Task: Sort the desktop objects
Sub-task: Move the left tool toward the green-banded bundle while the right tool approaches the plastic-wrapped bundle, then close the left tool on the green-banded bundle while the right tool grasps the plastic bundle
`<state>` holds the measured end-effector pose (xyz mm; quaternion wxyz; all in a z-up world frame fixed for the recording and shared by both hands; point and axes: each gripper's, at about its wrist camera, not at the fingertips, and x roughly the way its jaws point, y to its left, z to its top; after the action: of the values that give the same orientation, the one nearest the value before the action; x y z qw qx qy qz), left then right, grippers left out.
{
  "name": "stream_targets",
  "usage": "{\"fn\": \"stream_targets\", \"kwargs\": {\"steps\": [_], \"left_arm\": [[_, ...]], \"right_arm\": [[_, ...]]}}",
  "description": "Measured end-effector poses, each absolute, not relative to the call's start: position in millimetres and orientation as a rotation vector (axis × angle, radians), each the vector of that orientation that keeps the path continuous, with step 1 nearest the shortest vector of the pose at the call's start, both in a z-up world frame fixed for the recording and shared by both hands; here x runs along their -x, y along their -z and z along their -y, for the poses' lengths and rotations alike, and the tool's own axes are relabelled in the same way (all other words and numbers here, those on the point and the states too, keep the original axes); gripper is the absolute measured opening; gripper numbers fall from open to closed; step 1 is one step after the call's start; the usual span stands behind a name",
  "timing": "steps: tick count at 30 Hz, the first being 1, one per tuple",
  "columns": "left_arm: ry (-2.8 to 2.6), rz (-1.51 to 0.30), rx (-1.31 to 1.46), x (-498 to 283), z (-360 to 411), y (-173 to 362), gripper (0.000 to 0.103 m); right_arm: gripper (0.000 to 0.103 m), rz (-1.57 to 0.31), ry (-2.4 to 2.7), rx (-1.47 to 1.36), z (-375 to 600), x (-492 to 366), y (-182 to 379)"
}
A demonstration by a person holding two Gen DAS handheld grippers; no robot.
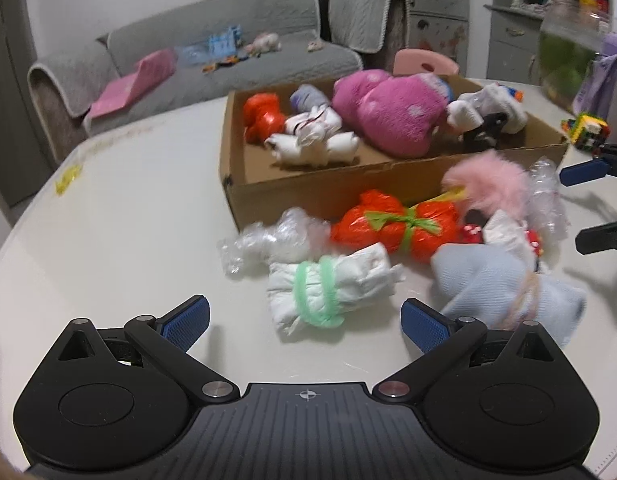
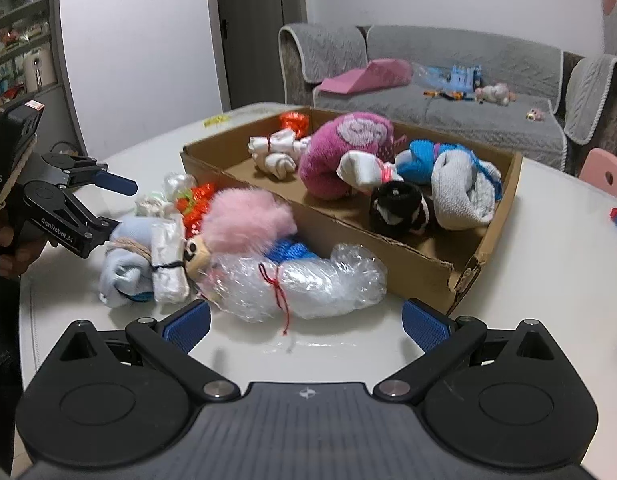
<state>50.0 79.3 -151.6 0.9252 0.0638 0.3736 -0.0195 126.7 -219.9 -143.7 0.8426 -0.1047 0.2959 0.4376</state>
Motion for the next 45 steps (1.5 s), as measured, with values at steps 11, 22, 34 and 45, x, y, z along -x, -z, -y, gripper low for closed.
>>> {"fn": "stream_targets", "kwargs": {"steps": [11, 22, 34, 45], "left_arm": [[0.073, -0.764, -0.053, -61.5, -84.7, 156.4, 0.103], [0.088, -0.756, -0.048, -58.2, -85.1, 154.9, 0.095], [0.158, -0.751, -0.090, -43.0, -76.4, 149.7, 0.071], [0.159, -0.710, -0.118, -27.3, -86.9, 123.3, 0.071]], "right_arm": [[0.102, -0.658, -0.962, 0.300, 199.6, -135.4, 152.8], [0.089, -0.635, -0.961, 0.288, 201.2, -131.7, 151.6], [0.078, -0.609, -0.963, 0.223, 218.1, -119.4, 145.5], [0.078, -0.564, -0.932, 0.200, 246.4, -112.7, 123.5]]}}
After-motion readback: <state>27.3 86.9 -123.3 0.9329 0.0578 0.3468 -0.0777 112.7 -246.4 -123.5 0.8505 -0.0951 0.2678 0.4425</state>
